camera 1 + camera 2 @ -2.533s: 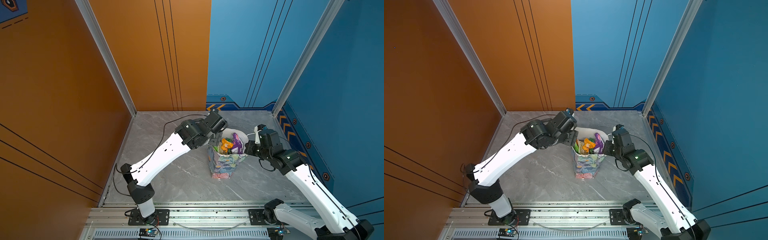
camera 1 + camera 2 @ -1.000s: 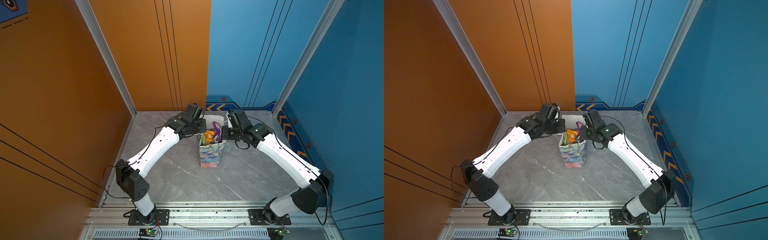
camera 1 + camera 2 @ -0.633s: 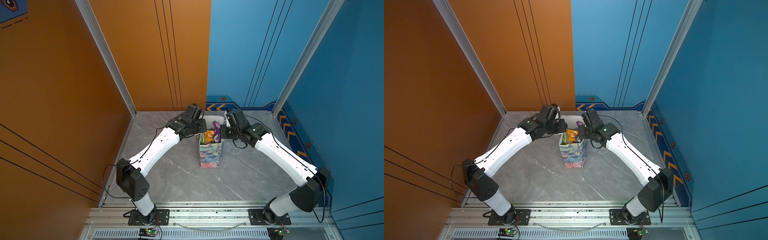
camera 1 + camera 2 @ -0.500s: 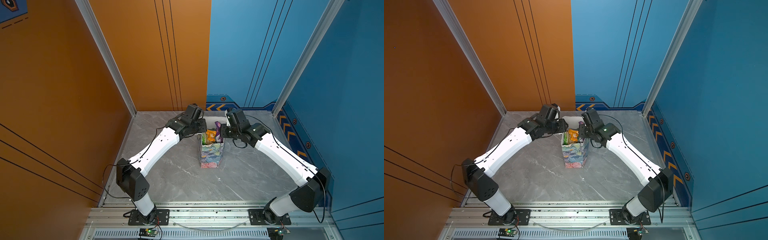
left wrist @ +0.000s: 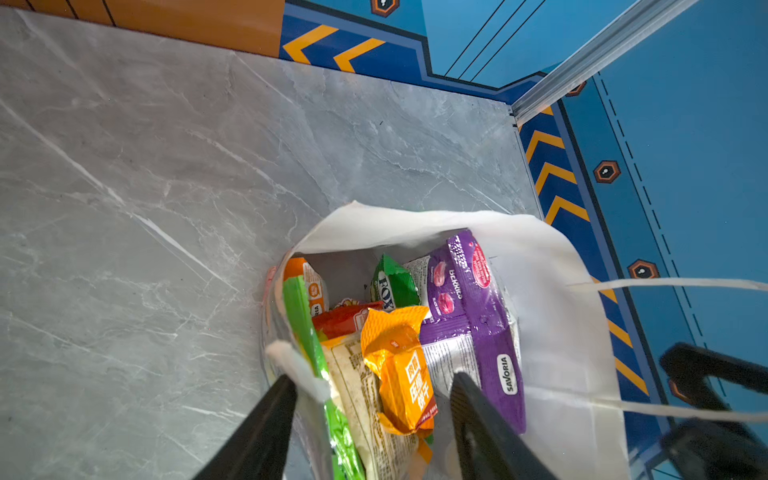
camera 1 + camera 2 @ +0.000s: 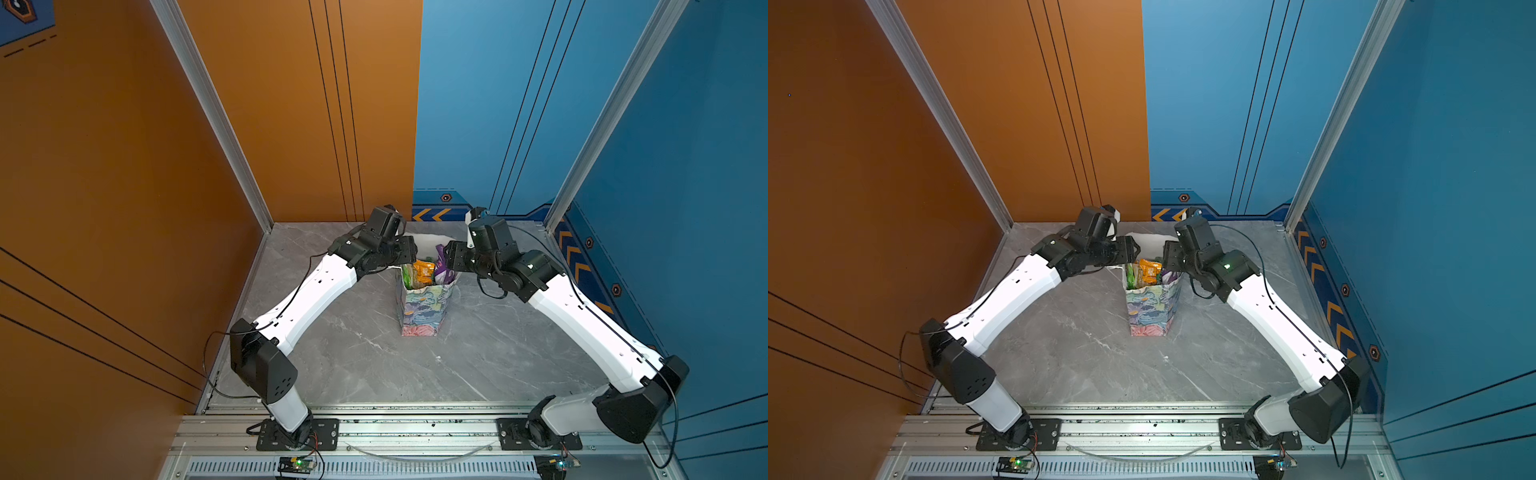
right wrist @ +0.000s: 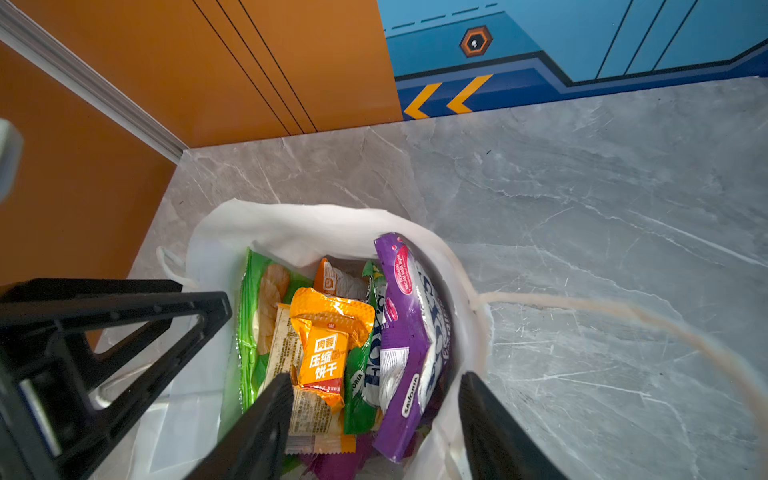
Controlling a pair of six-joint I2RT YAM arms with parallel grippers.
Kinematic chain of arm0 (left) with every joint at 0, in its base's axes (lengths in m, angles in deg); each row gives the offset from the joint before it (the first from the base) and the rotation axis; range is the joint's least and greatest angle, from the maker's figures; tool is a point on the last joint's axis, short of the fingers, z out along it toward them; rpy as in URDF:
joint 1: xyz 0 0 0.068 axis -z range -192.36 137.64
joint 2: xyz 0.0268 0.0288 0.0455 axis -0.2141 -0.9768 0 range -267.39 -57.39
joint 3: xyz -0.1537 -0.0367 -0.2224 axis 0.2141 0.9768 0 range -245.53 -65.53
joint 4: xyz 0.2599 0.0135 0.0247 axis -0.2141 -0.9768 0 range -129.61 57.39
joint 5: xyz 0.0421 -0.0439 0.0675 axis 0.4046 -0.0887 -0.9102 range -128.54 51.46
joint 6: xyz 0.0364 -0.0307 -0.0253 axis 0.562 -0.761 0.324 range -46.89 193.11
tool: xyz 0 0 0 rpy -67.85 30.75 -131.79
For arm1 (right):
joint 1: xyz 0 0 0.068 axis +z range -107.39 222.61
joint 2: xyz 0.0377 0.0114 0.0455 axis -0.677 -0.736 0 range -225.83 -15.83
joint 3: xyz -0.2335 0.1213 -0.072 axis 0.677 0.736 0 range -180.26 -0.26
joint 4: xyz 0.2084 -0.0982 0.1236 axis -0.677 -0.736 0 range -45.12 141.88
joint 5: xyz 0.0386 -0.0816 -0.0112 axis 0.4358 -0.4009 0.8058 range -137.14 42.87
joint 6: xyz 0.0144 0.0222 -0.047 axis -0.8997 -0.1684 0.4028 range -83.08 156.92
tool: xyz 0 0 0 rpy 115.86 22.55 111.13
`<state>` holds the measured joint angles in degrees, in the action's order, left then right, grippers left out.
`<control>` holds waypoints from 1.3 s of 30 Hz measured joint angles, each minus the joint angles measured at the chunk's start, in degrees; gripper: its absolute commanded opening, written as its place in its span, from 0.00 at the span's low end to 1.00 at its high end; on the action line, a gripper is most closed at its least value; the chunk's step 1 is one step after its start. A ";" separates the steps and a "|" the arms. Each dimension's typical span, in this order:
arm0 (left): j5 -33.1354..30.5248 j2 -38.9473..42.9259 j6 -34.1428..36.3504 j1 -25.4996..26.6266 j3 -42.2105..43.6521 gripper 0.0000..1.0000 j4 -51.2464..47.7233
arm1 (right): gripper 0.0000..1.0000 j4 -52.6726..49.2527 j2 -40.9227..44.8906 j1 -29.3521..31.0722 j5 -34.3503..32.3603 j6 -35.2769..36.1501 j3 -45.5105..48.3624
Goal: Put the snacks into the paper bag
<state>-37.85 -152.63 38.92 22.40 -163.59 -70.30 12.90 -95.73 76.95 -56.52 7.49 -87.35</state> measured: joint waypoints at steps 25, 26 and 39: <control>-14.95 31.01 6.08 -15.56 25.94 0.98 0.02 | 0.89 -3.80 20.04 -10.54 -2.93 6.82 11.65; -17.53 32.70 6.12 -15.74 29.14 0.98 0.90 | 0.89 -3.63 21.42 -11.56 -3.39 7.32 13.22; -36.20 38.27 12.46 -17.90 60.52 0.98 27.69 | 1.00 17.18 31.17 -21.73 -12.15 11.37 44.46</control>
<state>-74.04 -114.36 51.38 4.50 -103.07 -42.61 30.08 -64.56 55.23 -68.68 18.86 -42.90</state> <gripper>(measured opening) 0.976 0.998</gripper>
